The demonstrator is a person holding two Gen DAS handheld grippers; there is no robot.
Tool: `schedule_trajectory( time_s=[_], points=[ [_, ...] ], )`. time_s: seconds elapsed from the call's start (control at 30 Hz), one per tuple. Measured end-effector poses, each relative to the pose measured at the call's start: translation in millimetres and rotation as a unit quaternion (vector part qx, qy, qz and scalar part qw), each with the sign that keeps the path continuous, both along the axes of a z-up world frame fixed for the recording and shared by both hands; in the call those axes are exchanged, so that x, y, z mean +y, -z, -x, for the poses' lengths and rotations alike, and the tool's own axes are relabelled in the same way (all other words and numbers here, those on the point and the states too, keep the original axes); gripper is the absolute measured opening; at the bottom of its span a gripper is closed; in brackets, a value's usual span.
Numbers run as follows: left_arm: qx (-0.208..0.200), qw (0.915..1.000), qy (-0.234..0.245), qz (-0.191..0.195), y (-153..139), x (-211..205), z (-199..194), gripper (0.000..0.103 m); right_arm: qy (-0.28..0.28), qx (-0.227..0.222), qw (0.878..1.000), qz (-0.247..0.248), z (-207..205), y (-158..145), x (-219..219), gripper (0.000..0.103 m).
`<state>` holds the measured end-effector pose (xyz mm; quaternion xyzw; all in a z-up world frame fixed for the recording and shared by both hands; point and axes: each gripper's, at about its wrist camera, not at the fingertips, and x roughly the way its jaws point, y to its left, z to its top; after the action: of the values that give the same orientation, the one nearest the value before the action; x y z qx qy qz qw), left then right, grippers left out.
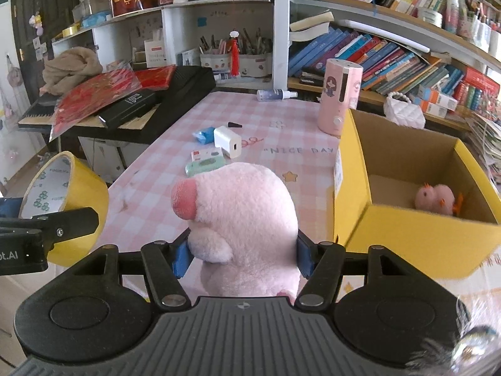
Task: Organize objects
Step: 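Carry the pig and tape roll over the yellow box with both tools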
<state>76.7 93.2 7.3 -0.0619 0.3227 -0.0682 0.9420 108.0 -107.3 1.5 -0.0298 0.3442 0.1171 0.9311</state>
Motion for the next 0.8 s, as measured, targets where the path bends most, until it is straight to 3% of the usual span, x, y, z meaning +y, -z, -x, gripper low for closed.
schedule_trajectory(
  time_s=[0.3,0.8],
  points=[
    [0.015,0.9991,0.039,-0.007,7,-13,40,0.086,0.024,0.014,1.0,-0.01,58,10,-9,0.061],
    [0.024,0.9888,0.146,-0.018,13,-62,70,0.086,0.135,0.042,0.99,-0.024,124,22,-58,0.061]
  ],
)
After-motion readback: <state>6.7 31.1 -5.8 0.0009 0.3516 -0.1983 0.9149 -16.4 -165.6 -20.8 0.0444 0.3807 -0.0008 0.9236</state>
